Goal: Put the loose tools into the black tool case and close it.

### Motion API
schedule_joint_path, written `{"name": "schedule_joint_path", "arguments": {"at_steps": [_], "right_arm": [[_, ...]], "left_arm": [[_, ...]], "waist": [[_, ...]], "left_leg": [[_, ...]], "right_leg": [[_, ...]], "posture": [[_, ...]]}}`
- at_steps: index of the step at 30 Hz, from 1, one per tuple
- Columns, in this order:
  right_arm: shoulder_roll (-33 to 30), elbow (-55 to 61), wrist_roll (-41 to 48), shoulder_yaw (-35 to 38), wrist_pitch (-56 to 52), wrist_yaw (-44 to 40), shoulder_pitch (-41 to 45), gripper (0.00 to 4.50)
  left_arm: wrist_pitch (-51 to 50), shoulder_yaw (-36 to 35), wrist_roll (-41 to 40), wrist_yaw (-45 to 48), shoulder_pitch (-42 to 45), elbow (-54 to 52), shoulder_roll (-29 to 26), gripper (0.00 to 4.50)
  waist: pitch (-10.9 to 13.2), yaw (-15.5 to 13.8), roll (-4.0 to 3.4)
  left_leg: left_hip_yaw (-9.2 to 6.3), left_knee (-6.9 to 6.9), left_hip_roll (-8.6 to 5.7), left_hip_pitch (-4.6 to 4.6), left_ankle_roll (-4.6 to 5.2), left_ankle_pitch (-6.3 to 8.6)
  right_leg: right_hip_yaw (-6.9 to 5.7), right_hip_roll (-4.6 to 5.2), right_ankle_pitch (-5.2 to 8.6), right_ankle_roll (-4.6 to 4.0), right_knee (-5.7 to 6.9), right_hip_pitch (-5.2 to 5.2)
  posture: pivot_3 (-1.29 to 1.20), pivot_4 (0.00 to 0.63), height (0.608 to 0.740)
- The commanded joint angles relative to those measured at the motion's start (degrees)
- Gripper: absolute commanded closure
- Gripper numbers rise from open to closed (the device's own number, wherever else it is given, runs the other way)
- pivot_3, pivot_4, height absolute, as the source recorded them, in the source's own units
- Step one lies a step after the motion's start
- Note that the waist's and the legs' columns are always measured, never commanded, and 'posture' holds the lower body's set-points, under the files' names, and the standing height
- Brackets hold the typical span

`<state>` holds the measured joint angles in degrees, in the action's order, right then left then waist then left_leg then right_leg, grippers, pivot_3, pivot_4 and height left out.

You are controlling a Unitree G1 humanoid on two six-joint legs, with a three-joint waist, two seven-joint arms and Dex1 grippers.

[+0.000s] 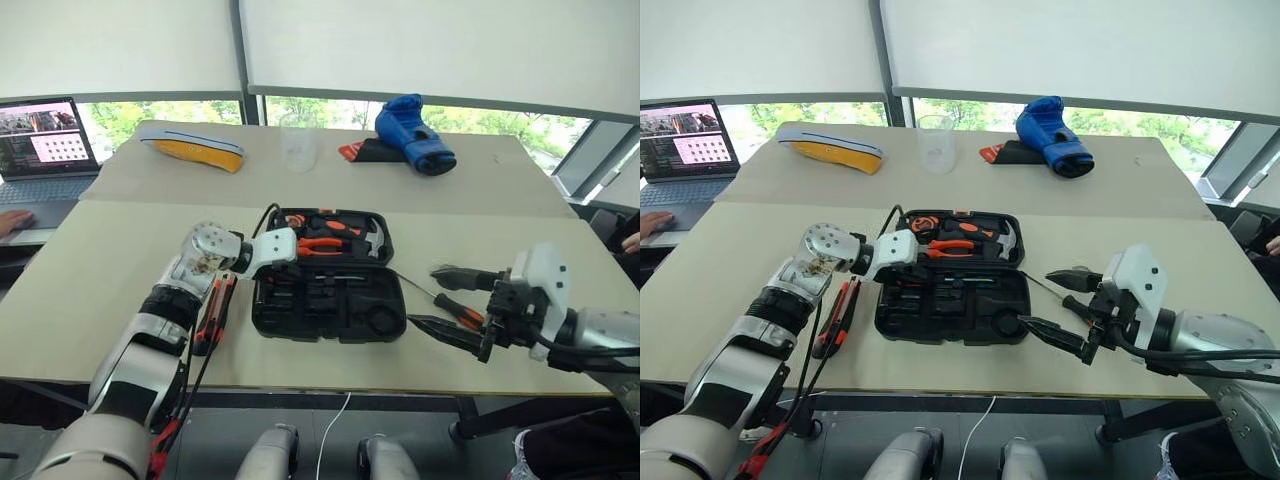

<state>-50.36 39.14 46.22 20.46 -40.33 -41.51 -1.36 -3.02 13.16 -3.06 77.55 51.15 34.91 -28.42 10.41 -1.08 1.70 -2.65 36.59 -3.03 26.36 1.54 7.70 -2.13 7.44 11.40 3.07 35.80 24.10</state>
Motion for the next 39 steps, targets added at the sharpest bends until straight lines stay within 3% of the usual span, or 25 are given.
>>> {"name": "schedule_joint_path", "arguments": {"at_steps": [1,4,10,14,18,20,28,33,39], "right_arm": [[0.5,-1.7,-2.2,4.7,-0.4,2.4,-3.6,0.0],[0.3,-4.5,-5.1,5.3,0.4,2.7,-6.2,0.0],[-1.3,-12.5,-9.8,1.0,2.4,-0.4,-3.1,0.0],[-3.4,-22.9,-19.5,-10.1,6.3,-3.0,2.6,0.0],[-0.6,-32.0,-23.3,-14.8,9.2,-3.8,8.3,0.0],[-2.6,-32.7,-25.9,-18.0,7.3,-5.4,9.1,0.0],[-0.3,-39.4,-28.9,-17.1,11.3,-4.4,11.6,0.0],[0.1,-39.3,-28.6,-17.4,11.0,-5.7,11.5,1.25],[0.6,-37.7,-27.6,-14.0,9.5,-4.0,9.8,3.41]], "left_arm": [[-15.6,-8.7,-14.0,3.4,0.8,-14.6,-3.1,3.37],[-31.2,-12.1,-25.3,8.0,-0.2,-24.5,-6.9,2.29],[-36.5,-12.2,-28.9,6.2,-5.8,-37.1,-11.7,0.18],[-33.7,-10.5,-27.4,5.9,-10.8,-43.5,-14.0,0.07],[-27.1,-8.3,-22.7,4.0,-13.9,-44.8,-14.7,0.07],[-24.0,-7.4,-20.9,3.9,-15.2,-44.5,-15.2,0.07],[-25.6,-9.1,-23.0,0.2,-15.6,-45.3,-14.7,0.07],[-25.2,-8.8,-23.4,0.0,-15.4,-44.4,-14.9,0.0],[-26.9,-8.8,-24.7,0.3,-14.8,-43.2,-15.3,0.0]], "waist": [[0.0,0.1,0.0],[0.0,0.4,-0.03],[0.0,0.7,-0.18],[0.0,0.9,-0.19],[0.0,0.8,-0.24],[0.1,0.6,-0.3],[0.1,0.4,-0.31],[0.1,0.4,-0.31],[0.1,0.3,-0.32]], "left_leg": [[0.0,0.0,-0.01,0.01,0.01,-0.01],[0.0,0.02,-0.05,0.02,0.18,-0.11],[0.01,0.03,-0.04,-0.08,0.23,-0.14],[0.02,0.03,0.01,-0.11,0.0,-0.01],[0.02,0.03,0.01,-0.07,-0.01,0.0],[0.03,0.03,-0.03,-0.07,-0.01,0.0],[0.05,0.03,-0.04,-0.07,0.25,-0.16],[0.05,0.03,-0.03,-0.07,0.05,-0.04],[0.05,0.03,-0.03,-0.08,0.01,-0.01]], "right_leg": [[0.0,0.0,0.0,0.0,-0.01,0.02],[0.03,-0.02,0.08,0.01,-0.03,-0.02],[0.1,-0.05,0.13,-0.03,0.0,-0.04],[0.1,-0.06,0.26,-0.44,0.03,-0.04],[0.09,0.0,0.25,-0.45,0.05,-0.02],[0.11,0.01,0.24,-0.45,0.05,-0.01],[0.1,-0.07,0.35,-0.42,0.03,0.01],[0.11,-0.07,0.35,-0.44,0.05,-0.01],[0.11,-0.06,0.32,-0.41,0.06,-0.04]], "posture": [[0.0,0.15,0.74],[0.0,0.15,0.74],[0.0,0.15,0.74],[0.0,0.15,0.74],[0.0,0.15,0.74],[0.0,0.15,0.74],[0.0,0.15,0.74],[0.0,0.15,0.74],[0.0,0.15,0.74]]}}
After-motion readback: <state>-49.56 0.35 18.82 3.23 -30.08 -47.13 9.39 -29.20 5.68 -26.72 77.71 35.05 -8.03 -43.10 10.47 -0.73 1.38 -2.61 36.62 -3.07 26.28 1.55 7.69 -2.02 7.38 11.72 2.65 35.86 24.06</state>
